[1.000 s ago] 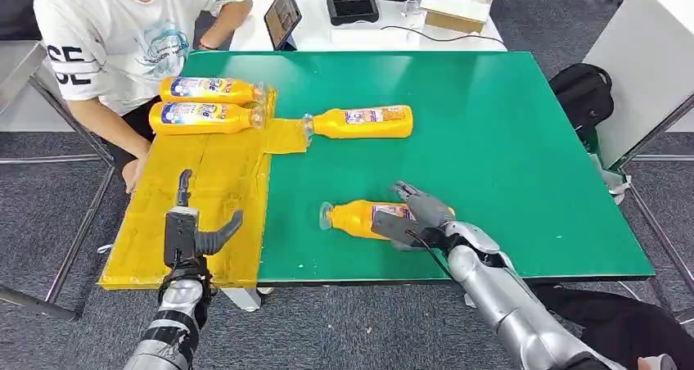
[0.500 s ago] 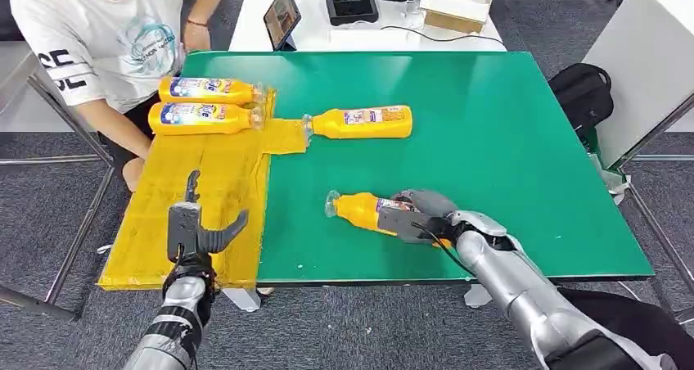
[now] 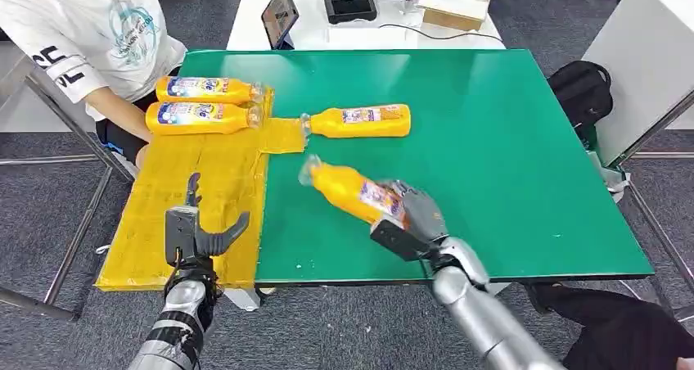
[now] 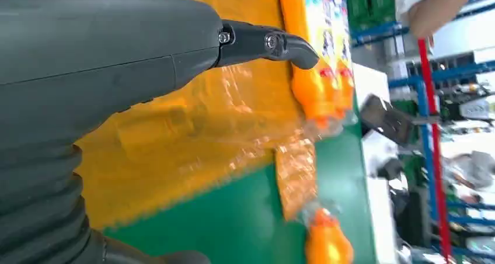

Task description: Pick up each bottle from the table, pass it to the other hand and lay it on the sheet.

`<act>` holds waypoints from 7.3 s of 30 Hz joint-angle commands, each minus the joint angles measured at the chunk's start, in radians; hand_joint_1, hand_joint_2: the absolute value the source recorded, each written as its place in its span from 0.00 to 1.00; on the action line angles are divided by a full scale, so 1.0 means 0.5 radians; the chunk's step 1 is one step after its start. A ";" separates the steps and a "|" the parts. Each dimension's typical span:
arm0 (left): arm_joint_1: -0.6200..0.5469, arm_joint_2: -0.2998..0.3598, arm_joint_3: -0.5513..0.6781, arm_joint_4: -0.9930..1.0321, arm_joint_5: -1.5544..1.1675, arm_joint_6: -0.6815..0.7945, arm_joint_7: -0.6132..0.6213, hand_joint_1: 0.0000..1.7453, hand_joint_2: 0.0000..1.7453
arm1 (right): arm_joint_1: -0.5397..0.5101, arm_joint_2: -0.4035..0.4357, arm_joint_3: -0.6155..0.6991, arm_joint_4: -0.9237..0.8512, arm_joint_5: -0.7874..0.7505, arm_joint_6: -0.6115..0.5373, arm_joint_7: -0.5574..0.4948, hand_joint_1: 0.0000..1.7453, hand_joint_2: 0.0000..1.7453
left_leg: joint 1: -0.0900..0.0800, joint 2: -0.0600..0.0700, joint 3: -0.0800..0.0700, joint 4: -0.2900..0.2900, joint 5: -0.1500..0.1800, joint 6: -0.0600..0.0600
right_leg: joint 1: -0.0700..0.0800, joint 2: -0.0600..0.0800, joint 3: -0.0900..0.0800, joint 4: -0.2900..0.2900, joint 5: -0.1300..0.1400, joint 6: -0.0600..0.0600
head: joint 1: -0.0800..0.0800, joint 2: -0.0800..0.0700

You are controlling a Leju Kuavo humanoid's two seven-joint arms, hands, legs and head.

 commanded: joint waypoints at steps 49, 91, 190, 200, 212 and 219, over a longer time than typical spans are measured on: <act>0.072 -0.039 -0.818 -0.553 0.793 -1.052 0.353 0.00 1.00 | 0.131 0.574 0.170 0.288 0.104 -0.071 -0.650 1.00 1.00 | 0.000 0.003 0.004 -0.003 -0.004 0.002 | 0.002 0.000 0.008 -0.006 -0.002 -0.006 | 0.002 0.000; 0.086 -0.047 -0.769 -0.643 0.563 -0.788 0.280 1.00 1.00 | 0.177 0.626 0.267 0.378 0.015 -0.052 -0.613 0.00 0.00 | 0.000 -0.001 -0.002 0.000 -0.004 0.003 | 0.001 -0.006 0.002 -0.003 -0.004 -0.005 | 0.002 0.000; -0.884 0.391 0.225 1.209 -2.072 -0.225 0.611 0.00 0.00 | 0.284 0.523 0.238 -0.314 -0.206 -0.234 -0.660 0.00 1.00 | 0.000 0.000 -0.001 -0.002 -0.001 0.002 | 0.000 -0.004 0.001 -0.003 -0.002 -0.004 | 0.002 0.000; -0.908 0.291 0.604 1.069 -1.237 -0.839 0.164 0.00 0.00 | 0.242 0.532 0.193 -0.188 -0.208 -0.179 -0.664 0.00 1.00 | 0.000 -0.007 0.007 -0.002 0.000 0.004 | 0.001 -0.010 0.014 -0.005 -0.001 -0.006 | 0.002 0.000; -0.809 0.112 0.662 0.694 -0.562 -0.668 -0.022 0.00 0.00 | 0.257 0.535 0.199 -0.184 -0.139 -0.159 -0.626 0.00 1.00 | 0.001 -0.005 0.006 -0.001 -0.001 0.003 | 0.002 -0.009 0.010 -0.003 -0.003 -0.005 | 0.002 0.000; -0.805 0.114 0.661 0.694 -0.562 -0.669 -0.022 0.00 0.00 | 0.257 0.535 0.199 -0.184 -0.139 -0.159 -0.626 0.00 1.00 | 0.000 -0.004 -0.002 -0.001 0.001 0.002 | 0.001 -0.006 0.002 -0.002 -0.001 -0.003 | 0.002 0.000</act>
